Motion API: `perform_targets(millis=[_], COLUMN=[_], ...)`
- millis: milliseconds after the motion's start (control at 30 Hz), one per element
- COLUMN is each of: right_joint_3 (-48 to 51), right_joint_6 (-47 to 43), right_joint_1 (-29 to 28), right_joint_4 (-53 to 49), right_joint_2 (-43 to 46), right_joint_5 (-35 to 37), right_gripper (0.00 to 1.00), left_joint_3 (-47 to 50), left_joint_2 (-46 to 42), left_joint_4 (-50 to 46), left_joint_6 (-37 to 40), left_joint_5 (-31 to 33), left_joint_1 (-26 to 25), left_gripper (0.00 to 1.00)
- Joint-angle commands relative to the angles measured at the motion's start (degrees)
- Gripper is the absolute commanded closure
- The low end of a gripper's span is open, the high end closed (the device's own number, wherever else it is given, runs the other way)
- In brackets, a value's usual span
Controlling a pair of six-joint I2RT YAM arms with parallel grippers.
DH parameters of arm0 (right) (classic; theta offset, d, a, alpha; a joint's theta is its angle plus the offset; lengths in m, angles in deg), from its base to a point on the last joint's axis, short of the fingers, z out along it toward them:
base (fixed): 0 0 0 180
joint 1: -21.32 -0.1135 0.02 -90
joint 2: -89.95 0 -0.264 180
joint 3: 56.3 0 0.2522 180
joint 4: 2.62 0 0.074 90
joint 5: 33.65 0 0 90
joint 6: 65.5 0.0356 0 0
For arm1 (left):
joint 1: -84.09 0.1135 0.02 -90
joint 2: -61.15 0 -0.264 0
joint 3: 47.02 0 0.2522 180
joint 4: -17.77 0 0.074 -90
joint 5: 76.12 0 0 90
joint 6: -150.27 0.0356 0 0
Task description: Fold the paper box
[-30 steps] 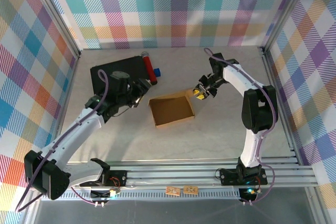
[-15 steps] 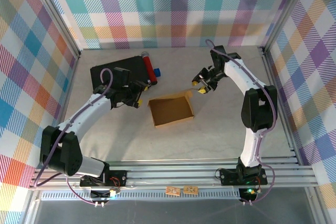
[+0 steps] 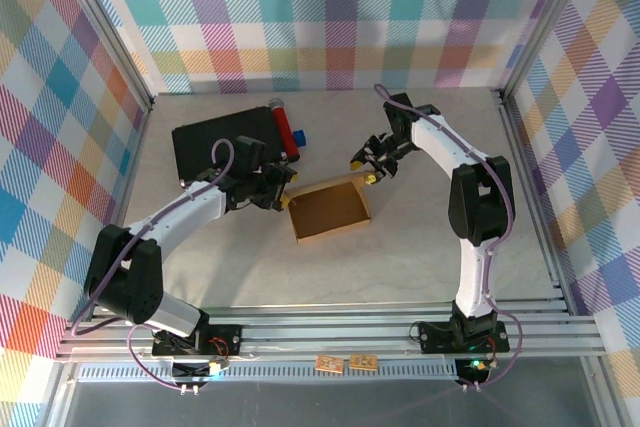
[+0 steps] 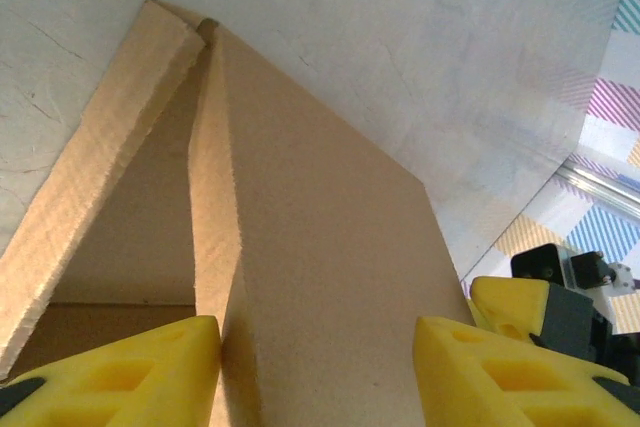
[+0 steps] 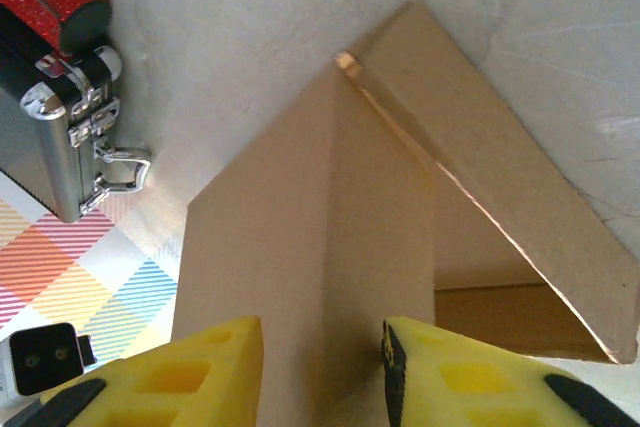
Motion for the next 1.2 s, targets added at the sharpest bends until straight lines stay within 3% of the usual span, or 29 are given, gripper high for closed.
perform_targets(millis=[0,467,733,1167], right_joint_3=[1.0,4.0,8.2,9.6], right_joint_6=[1.4,-1.0,-3.8,-6.7], right_joint_1=[-0.7,-1.8,-3.1,-3.3], right_joint_4=[0.2,-0.4,1.0,-0.2], right_joint_2=[1.5,2.8,4.5,8.1], right_joint_5=[-2.2,2.0,7.3,13.2], right_gripper=[0.66,0.76,0.76,0.69], left_joint_3=[1.1,0.2,-3.2,-5.1], left_joint_2=[0.8,1.9,4.3,8.0], left_joint_4=[3.5,-2.7,-13.5,-17.8], left_joint_6=[-1.2,6.0,19.1,26.9], left_joint_5=[-1.0,0.1,3.6,7.2], left_joint_1=[-0.7,-0.7,-1.1,-2.7], left_gripper=[0.50,0.56,0.53,0.55])
